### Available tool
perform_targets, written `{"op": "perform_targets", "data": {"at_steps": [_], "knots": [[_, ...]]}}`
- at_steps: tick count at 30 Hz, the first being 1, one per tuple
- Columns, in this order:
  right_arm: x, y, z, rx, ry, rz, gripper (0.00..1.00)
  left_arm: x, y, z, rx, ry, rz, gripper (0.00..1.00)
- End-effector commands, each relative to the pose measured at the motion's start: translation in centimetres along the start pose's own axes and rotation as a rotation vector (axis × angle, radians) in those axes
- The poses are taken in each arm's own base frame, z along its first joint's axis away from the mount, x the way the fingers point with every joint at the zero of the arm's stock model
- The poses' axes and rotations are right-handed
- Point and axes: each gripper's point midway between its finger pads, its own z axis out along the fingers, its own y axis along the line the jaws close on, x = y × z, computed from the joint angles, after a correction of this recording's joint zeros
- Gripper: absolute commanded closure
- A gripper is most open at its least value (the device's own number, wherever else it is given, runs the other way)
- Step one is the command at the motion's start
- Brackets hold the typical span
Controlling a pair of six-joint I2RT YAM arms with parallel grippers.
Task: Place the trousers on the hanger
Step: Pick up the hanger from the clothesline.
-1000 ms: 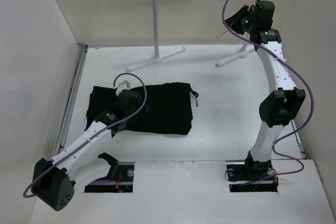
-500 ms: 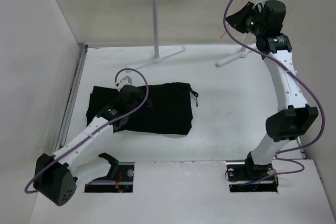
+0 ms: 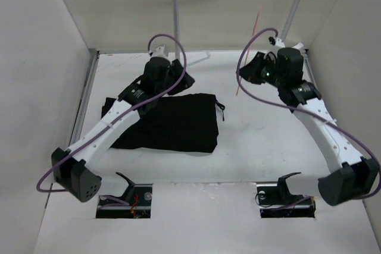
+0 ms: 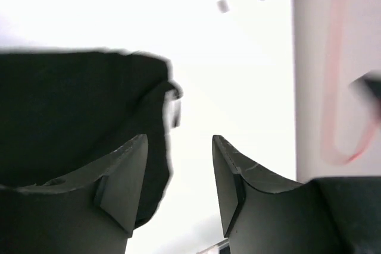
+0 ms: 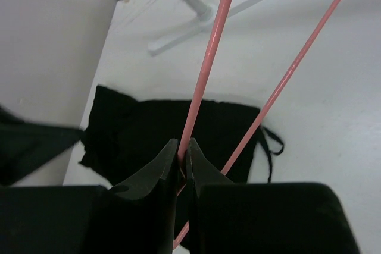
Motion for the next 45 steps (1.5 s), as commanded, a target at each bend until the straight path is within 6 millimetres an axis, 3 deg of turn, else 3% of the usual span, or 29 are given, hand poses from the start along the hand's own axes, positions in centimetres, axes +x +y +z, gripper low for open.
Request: {"op": "perform_targets", "data": {"at_steps": [1, 6, 11, 17, 27, 29, 32, 34, 36, 41, 45], "knots": [[2.0, 2.2, -1.6, -0.055, -0.025, -0.061, 0.90, -1.9, -5.9, 0.2, 0.119, -0.007, 0.112, 0.54], [7.8, 1.6, -2.0, -0.009, 0.071, -0.069, 0.90, -0.7, -12.0, 2.7, 0.184, 0.036, 0.218, 0.54], [10.4, 1.5, -2.6, 0.002, 0.109, -0.068, 0.90, 0.4, -13.9, 4.9, 0.171, 0.047, 0.267, 0.54], [12.5, 1.3, -3.0, 0.016, 0.137, -0.066, 0.90, 3.2, -14.1, 7.3, 0.159, 0.098, 0.311, 0.54], [14.7, 1.3, -3.4, 0.021, 0.185, -0.056, 0.90, 4.2, -14.9, 10.6, 0.162, 0.110, 0.313, 0.59], [14.8, 1.2, -3.5, 0.023, 0.188, -0.052, 0.89, 4.6, -14.7, 11.1, 0.154, 0.112, 0.316, 0.66], [15.1, 0.9, -3.8, 0.029, 0.193, -0.049, 0.89, 4.6, -14.1, 11.7, 0.126, 0.104, 0.318, 0.88], [15.5, 0.6, -4.1, 0.038, 0.204, -0.049, 0.88, 4.4, -13.7, 11.8, 0.106, 0.089, 0.316, 0.96], [15.8, 0.1, -4.5, 0.049, 0.201, -0.049, 0.83, 4.2, -13.6, 11.4, 0.107, 0.078, 0.306, 1.00], [15.3, -0.3, -6.6, 0.045, 0.164, -0.017, 0.53, 4.8, -13.0, 10.1, 0.150, 0.041, 0.192, 1.00], [14.2, -0.4, -8.1, 0.035, 0.122, 0.027, 0.51, 5.8, -12.7, 8.8, 0.216, 0.008, 0.103, 1.00]]}}
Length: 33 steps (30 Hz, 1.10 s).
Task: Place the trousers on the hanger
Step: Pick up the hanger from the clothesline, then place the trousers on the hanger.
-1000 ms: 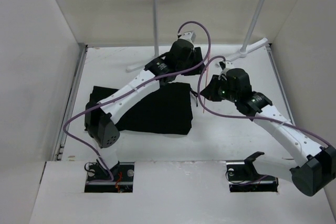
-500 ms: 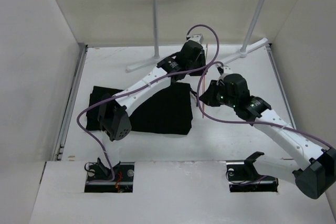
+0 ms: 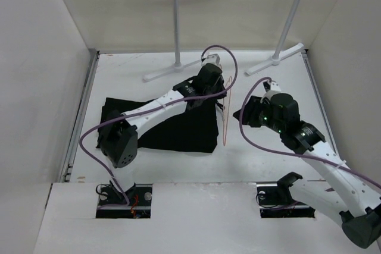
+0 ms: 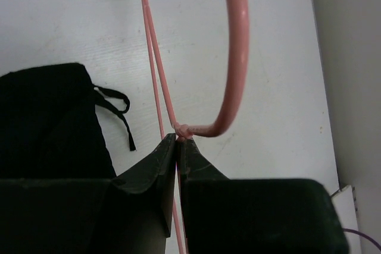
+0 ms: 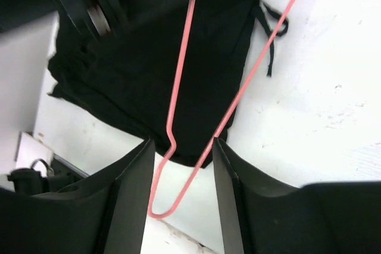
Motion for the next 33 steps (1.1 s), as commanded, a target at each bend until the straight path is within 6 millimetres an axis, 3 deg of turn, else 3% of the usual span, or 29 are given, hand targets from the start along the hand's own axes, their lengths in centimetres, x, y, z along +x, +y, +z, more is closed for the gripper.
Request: {"op": "perform_targets", "data": {"at_steps": [1, 5, 8, 16, 22, 27, 33], "knots": [[-1.1, 0.1, -1.2, -0.025, -0.048, 0.056, 0.56, -3.8, -3.7, -3.8, 0.163, -0.178, -0.118, 1.00], [-0.4, -0.6, 0.5, -0.028, -0.010, 0.137, 0.84, -1.9, -1.9, -4.0, 0.153, -0.202, -0.179, 1.00], [0.3, -1.6, 2.9, 0.012, 0.011, 0.167, 0.88, 0.1, -0.5, -3.9, 0.147, -0.197, -0.203, 1.00], [3.2, -2.1, 9.9, 0.003, 0.083, 0.206, 0.74, 4.9, 2.7, -3.2, 0.095, -0.171, -0.220, 1.00], [5.4, -2.5, 13.7, 0.004, 0.134, 0.218, 0.65, 7.6, 4.4, -2.6, 0.049, -0.149, -0.220, 1.00], [8.6, -5.1, 15.7, 0.069, 0.185, 0.232, 0.54, 8.7, 5.7, -2.5, 0.001, -0.151, -0.213, 1.00], [11.9, -5.2, 16.5, 0.065, 0.251, 0.263, 0.42, 9.3, 6.8, -2.4, -0.029, -0.143, -0.211, 1.00]]}}
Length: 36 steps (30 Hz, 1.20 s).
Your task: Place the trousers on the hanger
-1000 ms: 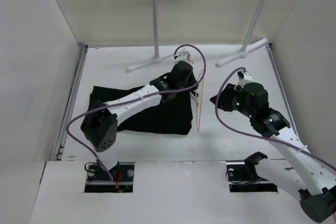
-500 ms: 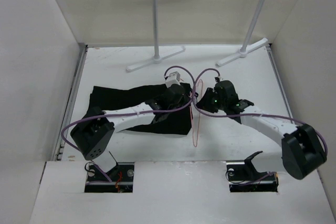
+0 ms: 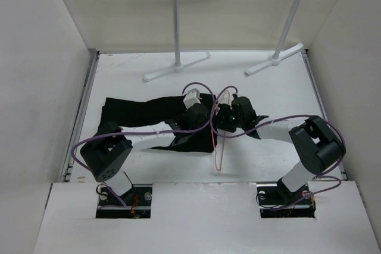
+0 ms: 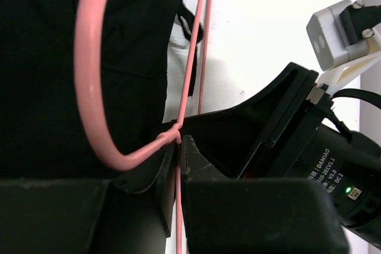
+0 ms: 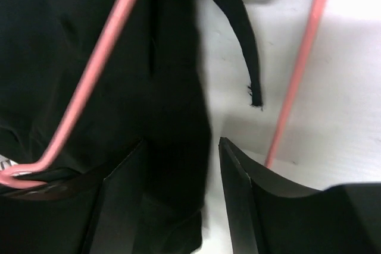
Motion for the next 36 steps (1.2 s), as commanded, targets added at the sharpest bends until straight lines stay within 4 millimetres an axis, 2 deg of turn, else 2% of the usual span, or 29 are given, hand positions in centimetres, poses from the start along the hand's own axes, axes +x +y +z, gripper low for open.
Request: {"op": "perform_targets", "data": {"at_steps": [1, 2, 3, 4, 6, 7, 9, 13, 18, 20, 26, 32, 36], "knots": [[1.2, 1.1, 1.0, -0.057, 0.015, 0.019, 0.43, -1.5, -1.4, -0.8, 0.044, -0.054, -0.027, 1.00], [1.7, 1.1, 1.2, -0.069, 0.033, 0.035, 0.45, -1.6, -1.1, -0.7, 0.037, -0.058, -0.027, 1.00], [2.0, 1.3, 1.2, -0.085, 0.044, 0.050, 0.51, -1.8, -0.9, -0.7, 0.031, -0.065, -0.028, 1.00], [2.2, 1.6, 1.2, -0.109, 0.051, 0.067, 0.62, -1.9, -0.7, -0.8, 0.028, -0.066, -0.026, 1.00], [2.6, 2.3, 1.0, -0.154, 0.069, 0.102, 0.78, -2.2, -0.1, -0.9, 0.012, -0.070, -0.022, 1.00], [2.4, 2.5, 0.7, -0.169, 0.067, 0.128, 0.84, -2.3, 0.3, -1.0, 0.003, -0.074, -0.020, 1.00], [1.0, 2.4, -0.1, -0.187, 0.033, 0.165, 0.88, -3.0, 1.3, -1.4, -0.020, -0.091, -0.014, 1.00], [-1.7, 3.6, -3.0, -0.232, -0.050, 0.168, 0.89, -5.0, 4.4, -3.0, -0.078, -0.134, -0.009, 1.00], [-3.7, 3.6, -5.7, -0.234, -0.119, 0.161, 0.89, -6.5, 8.9, -5.4, -0.154, -0.164, -0.006, 1.00], [-4.2, 3.3, -6.3, -0.229, -0.137, 0.163, 0.89, -6.8, 10.7, -6.4, -0.190, -0.170, 0.010, 1.00], [-5.1, 0.0, -6.8, -0.167, -0.173, 0.196, 0.90, -8.0, 14.7, -9.3, -0.276, -0.177, 0.062, 1.00], [-4.8, -2.1, -6.2, -0.110, -0.166, 0.195, 0.89, -9.6, 15.2, -10.7, -0.308, -0.190, 0.122, 1.00], [-4.4, -2.6, -5.7, -0.098, -0.151, 0.196, 0.88, -9.9, 13.9, -10.7, -0.274, -0.199, 0.125, 1.00]]}}
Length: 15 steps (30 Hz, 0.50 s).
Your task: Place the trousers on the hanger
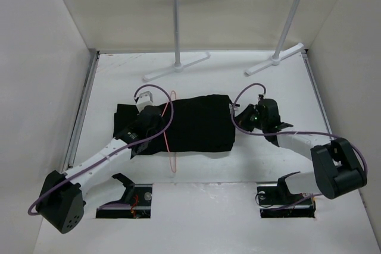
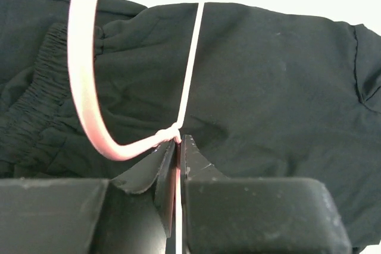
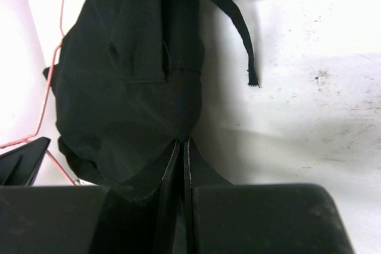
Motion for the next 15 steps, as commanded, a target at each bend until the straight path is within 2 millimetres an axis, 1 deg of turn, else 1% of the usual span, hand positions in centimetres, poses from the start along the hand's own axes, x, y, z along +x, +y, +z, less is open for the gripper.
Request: {"op": "perform_targets", "data": {"at_steps": [1, 5, 10, 13, 15], "knots": [[-0.4, 0.0, 0.3, -0.007, -0.015, -0.028, 0.88, -2.2, -1.9, -0.8, 0.040, -0.053, 0.026, 1.00], [-0.3, -0.5, 0.6, 0.007, -0.009, -0.024, 0.84, -2.9, -3.9, -0.9, 0.065, -0.084, 0.033, 1.00], [-0.3, -0.2, 0.6, 0.001, -0.012, -0.028, 0.81, -4.8, -7.1, -1.7, 0.134, -0.119, 0.017, 1.00], [-0.3, 0.2, 0.6, -0.006, -0.011, -0.028, 0.79, -5.2, -7.6, -1.5, 0.132, -0.122, 0.024, 1.00], [-0.5, 0.4, 0.4, -0.009, -0.018, -0.028, 0.72, -5.7, -7.5, -1.6, 0.123, -0.132, 0.021, 1.00]]}}
